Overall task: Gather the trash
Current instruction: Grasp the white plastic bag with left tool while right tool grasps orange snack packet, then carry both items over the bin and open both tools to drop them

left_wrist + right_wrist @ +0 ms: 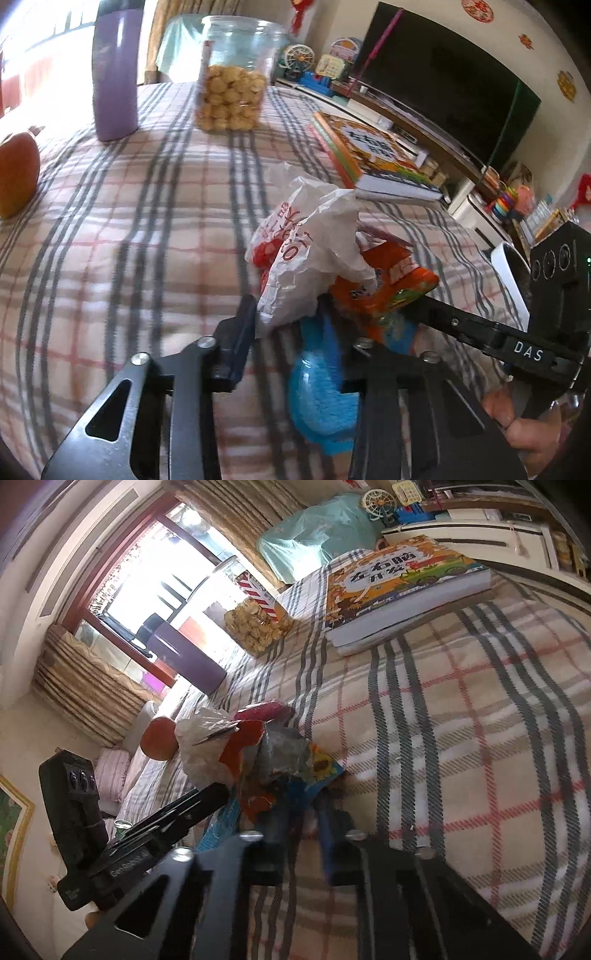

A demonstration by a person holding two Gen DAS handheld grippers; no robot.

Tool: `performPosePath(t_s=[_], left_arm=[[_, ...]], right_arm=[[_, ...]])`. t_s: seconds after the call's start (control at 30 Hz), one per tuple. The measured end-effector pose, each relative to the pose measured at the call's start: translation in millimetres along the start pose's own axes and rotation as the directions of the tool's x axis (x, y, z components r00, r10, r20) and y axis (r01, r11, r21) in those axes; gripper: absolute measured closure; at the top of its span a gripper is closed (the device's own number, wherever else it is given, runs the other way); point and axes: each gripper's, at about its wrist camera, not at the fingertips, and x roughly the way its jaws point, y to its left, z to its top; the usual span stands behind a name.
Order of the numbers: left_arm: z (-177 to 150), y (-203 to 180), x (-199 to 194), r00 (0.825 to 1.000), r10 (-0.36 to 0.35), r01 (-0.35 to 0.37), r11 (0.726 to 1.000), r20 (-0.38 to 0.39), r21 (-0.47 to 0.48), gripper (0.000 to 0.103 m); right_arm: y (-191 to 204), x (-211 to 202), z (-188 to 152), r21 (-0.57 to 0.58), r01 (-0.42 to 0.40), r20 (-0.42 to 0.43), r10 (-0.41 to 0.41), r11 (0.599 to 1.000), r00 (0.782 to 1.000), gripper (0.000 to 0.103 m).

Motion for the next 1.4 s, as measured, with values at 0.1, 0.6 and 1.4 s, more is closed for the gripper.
performPosePath(t_s=[0.1, 0.6, 1.4], left_arm=[[-5.9, -10.8, -3.6, 1.000, -0.005, 0.005, 1.000, 0.002, 0.018, 0.085], [-41.9, -93.0, -25.6, 0.993, -0.122, 0.122, 0.987, -0.006, 0.100, 0.093], [-75.1, -187.2, -27.9, 0.974, -0.221, 0.228, 0.954, -0.057, 0.194, 0.093]], right_arm=[[-0.9, -9.1, -4.2, -0.012, -0.006, 0.017, 0.007, 1.000, 1.000, 0.099], [-37.0, -99.6, -24.3, 0.014, 0.059, 0.143, -0.060, 0.998, 0.988, 0.102], [-94.3, -207.1, -53.9, 0.104, 0.155, 0.282, -0.179, 0.982, 0.943, 0.102]])
